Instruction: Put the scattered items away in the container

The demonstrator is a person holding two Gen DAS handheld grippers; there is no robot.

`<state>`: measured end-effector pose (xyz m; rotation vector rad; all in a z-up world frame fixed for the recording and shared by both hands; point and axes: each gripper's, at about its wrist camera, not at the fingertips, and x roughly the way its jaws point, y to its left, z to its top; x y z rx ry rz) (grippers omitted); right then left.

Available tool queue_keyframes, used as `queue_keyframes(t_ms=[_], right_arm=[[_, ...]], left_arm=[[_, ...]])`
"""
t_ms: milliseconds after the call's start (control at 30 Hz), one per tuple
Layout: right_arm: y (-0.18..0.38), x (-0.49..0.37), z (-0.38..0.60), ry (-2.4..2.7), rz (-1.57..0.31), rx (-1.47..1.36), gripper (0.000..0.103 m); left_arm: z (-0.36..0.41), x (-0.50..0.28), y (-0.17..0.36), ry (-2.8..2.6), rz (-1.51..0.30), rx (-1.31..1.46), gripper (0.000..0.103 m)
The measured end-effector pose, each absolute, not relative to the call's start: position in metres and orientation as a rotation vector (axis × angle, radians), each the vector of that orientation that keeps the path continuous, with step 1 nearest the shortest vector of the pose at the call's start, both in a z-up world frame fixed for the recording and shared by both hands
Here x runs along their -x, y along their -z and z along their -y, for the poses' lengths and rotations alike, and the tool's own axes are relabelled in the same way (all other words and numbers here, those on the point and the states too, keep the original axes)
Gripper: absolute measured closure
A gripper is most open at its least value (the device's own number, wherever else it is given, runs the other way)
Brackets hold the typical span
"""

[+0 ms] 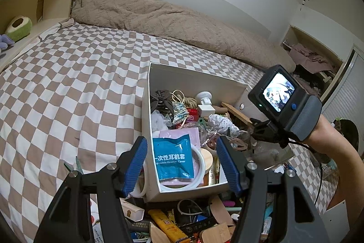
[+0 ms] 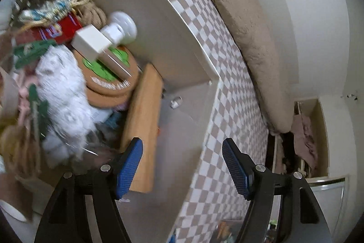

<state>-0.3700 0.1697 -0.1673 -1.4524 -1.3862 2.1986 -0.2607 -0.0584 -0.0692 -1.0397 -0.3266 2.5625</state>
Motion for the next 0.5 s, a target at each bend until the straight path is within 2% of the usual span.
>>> queue_keyframes(t_ms=[133, 367, 500], right_arm=[[0.161, 0.384, -0.189, -2.177, 1.342, 1.417, 0.031], [0.143, 0.386, -0.182, -2.424, 1.065, 1.543, 0.031], [0.154, 0.389, -0.163, -2.413, 1.113, 1.560, 0.031]], left_arm=[[0.060, 0.260, 0.069, -2.563, 0.333, 1.039, 0.040], [0.063, 0.260, 0.068, -2.564, 0.344, 1.039, 0.040], [0.067, 0.261, 0.069, -2.570, 0.349, 1.043, 0.040]])
